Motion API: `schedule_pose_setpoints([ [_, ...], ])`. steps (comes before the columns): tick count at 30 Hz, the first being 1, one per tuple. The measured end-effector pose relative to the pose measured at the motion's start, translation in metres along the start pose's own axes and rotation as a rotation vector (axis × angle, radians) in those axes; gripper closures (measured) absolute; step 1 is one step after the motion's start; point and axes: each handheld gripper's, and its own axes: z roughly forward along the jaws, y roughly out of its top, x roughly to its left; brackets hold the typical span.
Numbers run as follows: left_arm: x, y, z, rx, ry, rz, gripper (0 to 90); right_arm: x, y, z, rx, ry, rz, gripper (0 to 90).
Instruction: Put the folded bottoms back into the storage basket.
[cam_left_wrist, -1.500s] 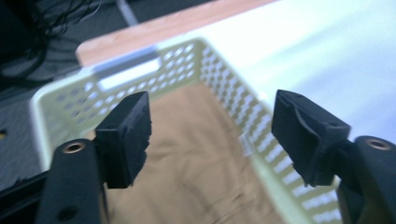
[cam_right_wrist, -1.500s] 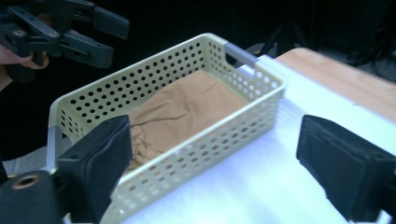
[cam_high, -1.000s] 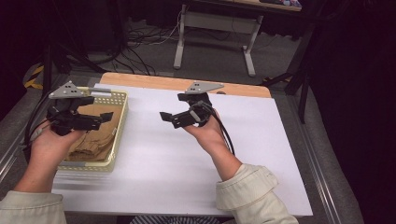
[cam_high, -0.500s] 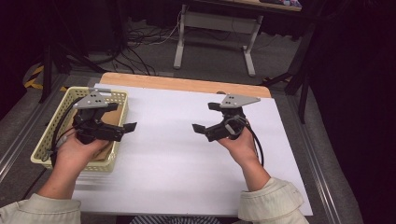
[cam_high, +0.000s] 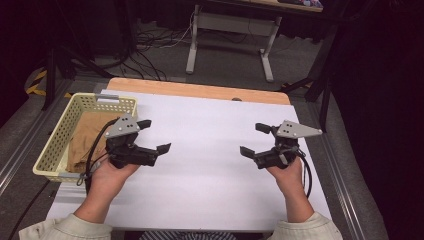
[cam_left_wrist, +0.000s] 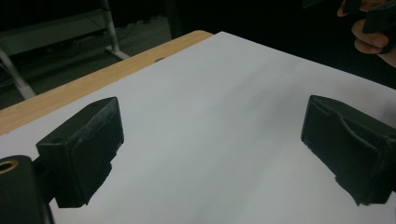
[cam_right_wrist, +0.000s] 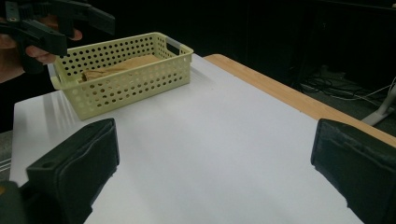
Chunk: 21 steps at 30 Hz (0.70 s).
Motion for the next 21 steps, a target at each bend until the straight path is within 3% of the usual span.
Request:
schedule_pose_setpoints([
  [7,-0.01,-0.017,0.02,-0.016,-0.044,-0.011,5.3,-0.005,-0.023,-0.022,-0.019,-0.004,-0.002,1.4],
  [13,-0.016,-0.033,0.032,-0.003,-0.033,0.05,2.6,-0.011,-0.047,-0.027,-0.007,0.012,0.017,1.4],
  [15,-0.017,-0.04,0.035,-0.01,-0.057,0.034,2.2,-0.011,-0.049,-0.028,-0.005,0.016,0.019,1.4],
  [17,-0.015,-0.055,0.04,-0.025,-0.095,-0.007,1.9,-0.012,-0.058,-0.029,-0.006,0.023,0.02,1.3],
  [21,-0.012,-0.067,0.043,-0.033,-0.11,-0.028,1.4,-0.01,-0.071,-0.026,-0.008,0.032,0.005,1.3],
])
